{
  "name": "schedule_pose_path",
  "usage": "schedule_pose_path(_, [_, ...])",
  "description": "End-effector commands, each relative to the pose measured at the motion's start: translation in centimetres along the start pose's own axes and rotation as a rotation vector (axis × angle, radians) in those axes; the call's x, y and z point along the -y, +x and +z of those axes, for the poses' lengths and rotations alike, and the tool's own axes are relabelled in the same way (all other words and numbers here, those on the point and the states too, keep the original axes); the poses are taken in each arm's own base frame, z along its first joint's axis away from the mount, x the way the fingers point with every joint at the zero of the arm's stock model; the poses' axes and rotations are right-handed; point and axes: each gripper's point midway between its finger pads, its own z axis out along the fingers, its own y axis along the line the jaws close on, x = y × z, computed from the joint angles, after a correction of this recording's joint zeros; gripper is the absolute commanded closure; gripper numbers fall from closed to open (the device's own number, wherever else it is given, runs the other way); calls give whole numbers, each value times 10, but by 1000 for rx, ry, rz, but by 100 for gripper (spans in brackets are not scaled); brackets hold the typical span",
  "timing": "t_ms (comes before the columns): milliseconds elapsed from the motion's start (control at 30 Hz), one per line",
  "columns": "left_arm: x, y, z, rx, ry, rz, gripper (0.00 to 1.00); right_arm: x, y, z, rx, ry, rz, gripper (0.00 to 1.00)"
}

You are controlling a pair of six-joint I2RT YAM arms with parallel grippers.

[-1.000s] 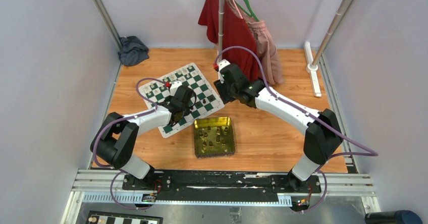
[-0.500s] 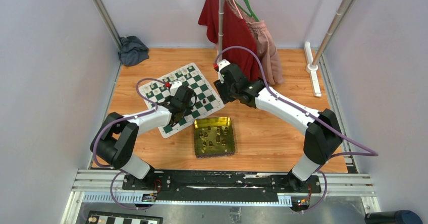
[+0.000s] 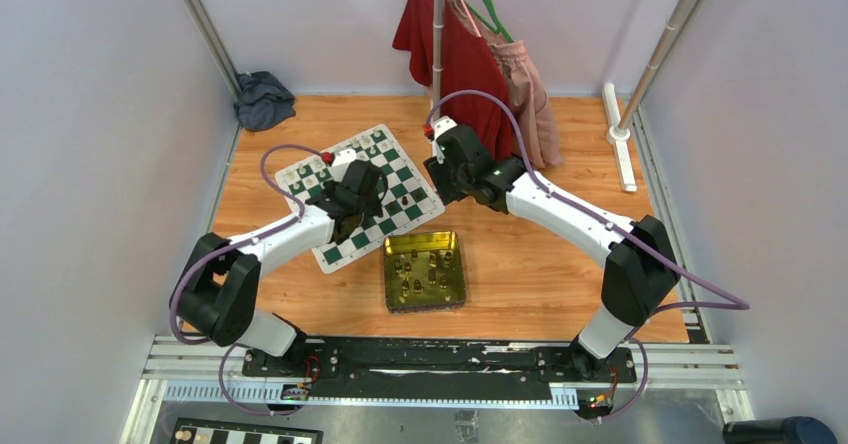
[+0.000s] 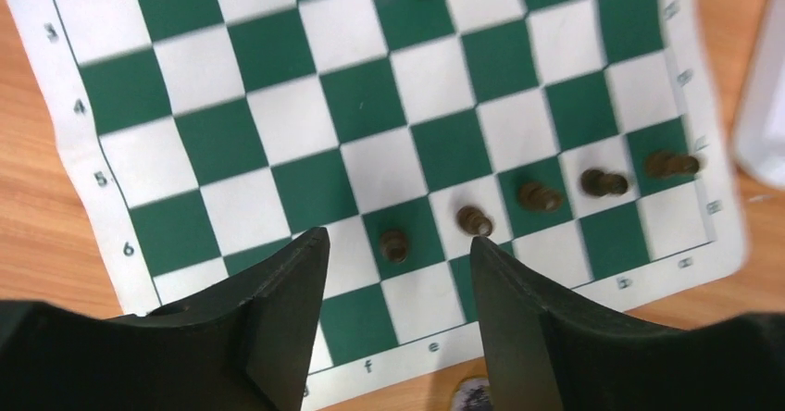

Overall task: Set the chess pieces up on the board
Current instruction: Place the chess piece on the chessboard, then pick up the chess piece from the chessboard.

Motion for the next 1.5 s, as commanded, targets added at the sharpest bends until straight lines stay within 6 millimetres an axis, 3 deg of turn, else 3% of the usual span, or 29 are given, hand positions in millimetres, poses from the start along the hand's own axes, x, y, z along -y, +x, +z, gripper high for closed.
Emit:
schedule_pose_path(0, [6, -47, -17, 119, -15, 2, 32, 8, -12, -4, 19, 8, 11, 48])
schedule_pose_path(133, [16, -67, -21, 148, -1, 27, 18, 7, -14, -1, 16, -9, 11, 48])
schedule_pose_path(333, [26, -81, -8, 157, 6, 54, 12, 11, -15, 1, 22, -36, 35, 48])
schedule_pose_path(567, [23, -78, 39, 111, 7, 11, 18, 20, -19, 9, 26, -29, 60, 48])
schedule_pose_path(700, [22, -77, 56, 89, 13, -5, 22, 21, -22, 14, 25, -30, 72, 48])
schedule_pose_path(900, [28, -86, 74, 88, 37, -6, 27, 20, -24, 20, 23, -33, 80, 48])
schedule_pose_path(1033, [25, -84, 85, 79, 26, -11, 36, 20, -19, 25, 11, -33, 86, 48])
schedule_pose_path(1467, [19, -79, 108, 55, 26, -24, 39, 22, -20, 35, 4, -28, 92, 48])
